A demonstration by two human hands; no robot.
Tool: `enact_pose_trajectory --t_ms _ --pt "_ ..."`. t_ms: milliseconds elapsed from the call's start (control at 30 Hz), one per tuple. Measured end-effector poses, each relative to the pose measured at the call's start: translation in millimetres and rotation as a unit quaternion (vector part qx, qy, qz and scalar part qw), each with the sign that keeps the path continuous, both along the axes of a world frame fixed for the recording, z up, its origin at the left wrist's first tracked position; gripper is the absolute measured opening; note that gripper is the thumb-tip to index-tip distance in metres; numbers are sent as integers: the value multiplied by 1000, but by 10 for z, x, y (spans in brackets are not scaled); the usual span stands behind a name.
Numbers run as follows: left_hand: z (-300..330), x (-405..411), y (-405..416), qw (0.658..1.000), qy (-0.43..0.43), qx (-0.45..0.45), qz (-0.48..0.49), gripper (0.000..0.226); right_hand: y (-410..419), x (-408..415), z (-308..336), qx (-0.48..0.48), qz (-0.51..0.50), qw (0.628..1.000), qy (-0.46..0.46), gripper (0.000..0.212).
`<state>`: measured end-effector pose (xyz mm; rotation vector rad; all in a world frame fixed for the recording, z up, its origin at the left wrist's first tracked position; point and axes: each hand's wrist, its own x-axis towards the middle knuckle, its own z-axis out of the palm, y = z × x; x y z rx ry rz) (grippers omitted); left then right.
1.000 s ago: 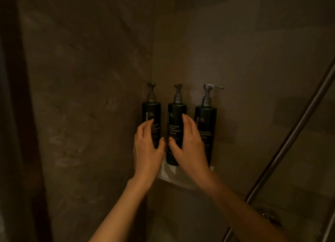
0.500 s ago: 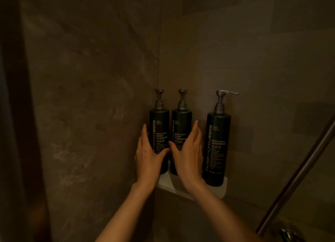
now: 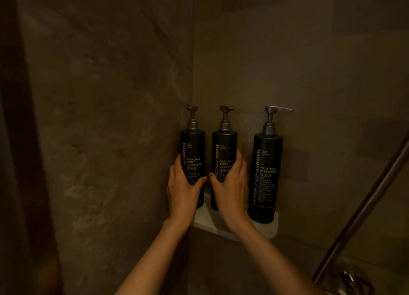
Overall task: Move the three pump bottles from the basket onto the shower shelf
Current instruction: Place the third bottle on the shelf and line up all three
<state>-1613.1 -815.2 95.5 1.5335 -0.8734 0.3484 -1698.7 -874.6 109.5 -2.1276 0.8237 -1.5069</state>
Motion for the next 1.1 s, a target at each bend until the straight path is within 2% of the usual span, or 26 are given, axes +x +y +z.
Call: enact_pose_trajectory --t_ms 133,300,600,867,1100 --pt "11 62 -28 1000 -9 24 -12 82 -3 24 -4 7 -4 1000 3 86" --pt "-68 37 -45 1000 -14 1 14 73 21 37 -9 10 2 1000 -5 88" --pt "-45 48 -160 1000 -12 -7 12 72 20 30 -2 -2 -11 1000 1 86" --pt "-64 99 -144 999 -18 -20 -27 65 20 5 -11 -4 -3 1000 -9 81" --pt "-97 113 -107 999 -45 -2 -7 64 7 16 -38 -8 -35 999 -10 78"
